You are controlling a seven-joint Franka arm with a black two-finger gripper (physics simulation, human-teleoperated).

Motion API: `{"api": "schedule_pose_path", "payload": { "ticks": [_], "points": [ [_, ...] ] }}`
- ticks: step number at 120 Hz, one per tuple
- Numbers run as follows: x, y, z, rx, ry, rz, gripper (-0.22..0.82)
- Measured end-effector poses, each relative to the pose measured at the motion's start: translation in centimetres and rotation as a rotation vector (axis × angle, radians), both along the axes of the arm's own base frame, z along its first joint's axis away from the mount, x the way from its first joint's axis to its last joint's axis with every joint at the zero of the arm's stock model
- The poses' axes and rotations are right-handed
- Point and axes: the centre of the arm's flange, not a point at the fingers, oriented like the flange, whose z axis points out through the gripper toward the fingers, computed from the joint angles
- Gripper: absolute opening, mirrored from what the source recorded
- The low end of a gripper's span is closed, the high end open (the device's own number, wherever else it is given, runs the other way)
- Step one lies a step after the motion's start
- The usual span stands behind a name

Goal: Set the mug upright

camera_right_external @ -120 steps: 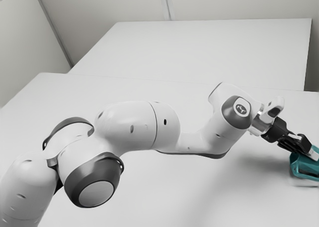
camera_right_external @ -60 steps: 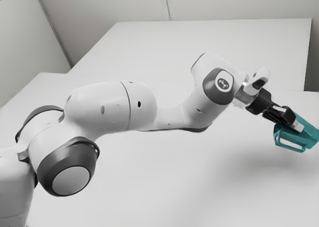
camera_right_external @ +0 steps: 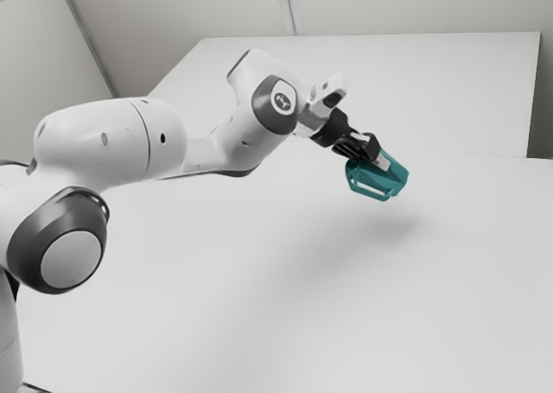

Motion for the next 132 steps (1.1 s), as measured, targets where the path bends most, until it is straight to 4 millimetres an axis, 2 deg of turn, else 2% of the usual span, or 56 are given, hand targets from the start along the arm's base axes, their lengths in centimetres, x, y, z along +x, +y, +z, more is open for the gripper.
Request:
{"api": "schedule_pose_path", "payload": {
  "ticks": [15, 26, 43, 61, 72, 88, 108, 132],
  "points": [
    [0.4, 6.9, 0.9, 0.062, -0.006, 0.07, -0.18],
    [0.4, 10.8, 0.8, 0.116, -0.002, 0.101, -0.18],
    [0.6, 14.8, 0.3, 0.225, -0.001, 0.115, -0.18],
    [0.6, 19.1, 1.9, 0.391, -0.026, 0.114, -0.18],
    [0.3, 20.3, 2.9, 0.483, -0.031, 0.102, -0.18],
    [0.1, 21.3, 2.5, 0.595, -0.003, 0.089, -0.18],
    [0.0, 21.7, 0.7, 0.677, 0.055, 0.083, -0.18],
    [-0.2, 21.6, -2.6, 0.746, 0.151, 0.069, -0.18]
  ]
}}
